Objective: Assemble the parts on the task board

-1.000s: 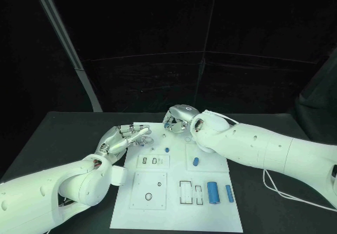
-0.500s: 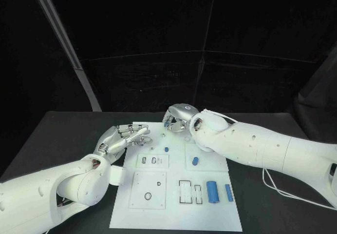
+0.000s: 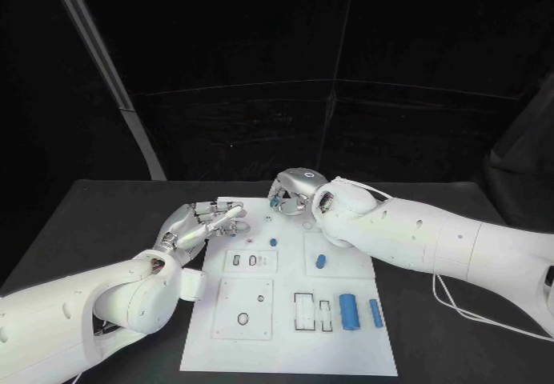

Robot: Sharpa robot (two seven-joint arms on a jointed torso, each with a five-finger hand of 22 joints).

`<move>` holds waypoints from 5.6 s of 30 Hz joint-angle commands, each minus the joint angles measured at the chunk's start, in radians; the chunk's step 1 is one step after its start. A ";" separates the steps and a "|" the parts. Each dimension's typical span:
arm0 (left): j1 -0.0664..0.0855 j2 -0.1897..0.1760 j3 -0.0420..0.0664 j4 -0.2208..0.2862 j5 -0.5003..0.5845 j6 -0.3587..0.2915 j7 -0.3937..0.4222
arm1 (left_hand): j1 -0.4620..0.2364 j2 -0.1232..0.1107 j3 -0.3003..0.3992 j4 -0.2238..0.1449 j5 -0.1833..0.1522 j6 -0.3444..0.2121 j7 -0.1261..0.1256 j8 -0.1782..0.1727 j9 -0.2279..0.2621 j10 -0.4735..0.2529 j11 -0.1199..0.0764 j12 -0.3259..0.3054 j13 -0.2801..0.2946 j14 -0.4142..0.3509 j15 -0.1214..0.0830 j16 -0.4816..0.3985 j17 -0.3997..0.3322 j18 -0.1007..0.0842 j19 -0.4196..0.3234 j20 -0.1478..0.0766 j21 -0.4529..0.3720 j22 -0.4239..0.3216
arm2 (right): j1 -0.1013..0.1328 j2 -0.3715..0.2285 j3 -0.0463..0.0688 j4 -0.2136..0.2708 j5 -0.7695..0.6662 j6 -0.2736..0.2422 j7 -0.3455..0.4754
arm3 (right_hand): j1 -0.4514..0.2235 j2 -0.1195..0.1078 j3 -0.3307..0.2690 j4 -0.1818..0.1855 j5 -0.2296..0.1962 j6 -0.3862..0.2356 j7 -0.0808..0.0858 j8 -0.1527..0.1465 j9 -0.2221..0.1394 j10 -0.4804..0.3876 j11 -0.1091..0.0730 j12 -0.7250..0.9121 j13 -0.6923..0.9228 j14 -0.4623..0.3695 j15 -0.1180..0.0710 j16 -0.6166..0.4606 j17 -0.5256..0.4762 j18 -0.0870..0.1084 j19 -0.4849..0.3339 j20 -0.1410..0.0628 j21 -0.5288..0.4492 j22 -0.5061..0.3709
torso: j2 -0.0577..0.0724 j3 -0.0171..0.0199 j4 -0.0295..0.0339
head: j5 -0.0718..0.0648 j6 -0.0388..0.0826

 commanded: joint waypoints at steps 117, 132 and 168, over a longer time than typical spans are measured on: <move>0.001 0.004 0.001 -0.016 0.021 0.057 -0.024 | -0.004 0.017 0.005 -0.025 0.006 0.006 0.007 -0.016 -0.001 0.000 0.008 -0.018 -0.001 0.003 0.005 -0.018 0.001 0.006 0.010 0.000 -0.013 -0.009 | 0.001 -0.245 0.041 0.177 0.049 0.193 -0.222 | 0.137 0.003 -0.422 0.332 0.074 -0.102 -0.028 0.146 0.011 0.090 -0.050 1.018 0.965 0.056 -0.024 0.240 0.398 -0.044 0.076 -0.019 0.080 0.163 | -0.013 0.0069 -0.0218 | -0.013 -0.011; 0.001 0.005 0.001 -0.016 0.021 0.058 -0.026 | -0.005 0.017 0.005 -0.026 0.006 0.005 0.008 -0.017 -0.001 -0.001 0.009 -0.020 -0.001 0.003 0.006 -0.019 0.001 0.006 0.010 0.000 -0.013 -0.009 | 0.000 -0.241 0.041 0.197 0.030 0.144 -0.218 | 0.154 0.012 -0.347 0.319 0.100 -0.080 -0.035 0.135 0.000 0.101 -0.058 1.033 0.993 0.058 -0.033 0.245 0.411 -0.047 0.085 -0.030 0.086 0.179 | -0.013 0.0074 -0.0209 | -0.012 -0.010; 0.002 -0.001 0.001 -0.008 0.021 0.057 -0.026 | -0.005 0.018 0.005 -0.027 0.006 0.005 0.009 -0.018 -0.002 -0.002 0.009 -0.021 -0.001 0.004 0.006 -0.020 0.001 0.006 0.010 0.000 -0.014 -0.010 | -0.004 -0.140 0.018 0.263 0.009 0.054 -0.197 | 0.107 -0.031 -0.262 0.333 0.146 -0.083 -0.028 0.102 -0.002 0.096 -0.052 1.016 0.990 0.057 -0.028 0.242 0.413 -0.051 0.098 -0.025 0.095 0.200 | -0.012 0.0071 -0.0180 | 0.006 -0.015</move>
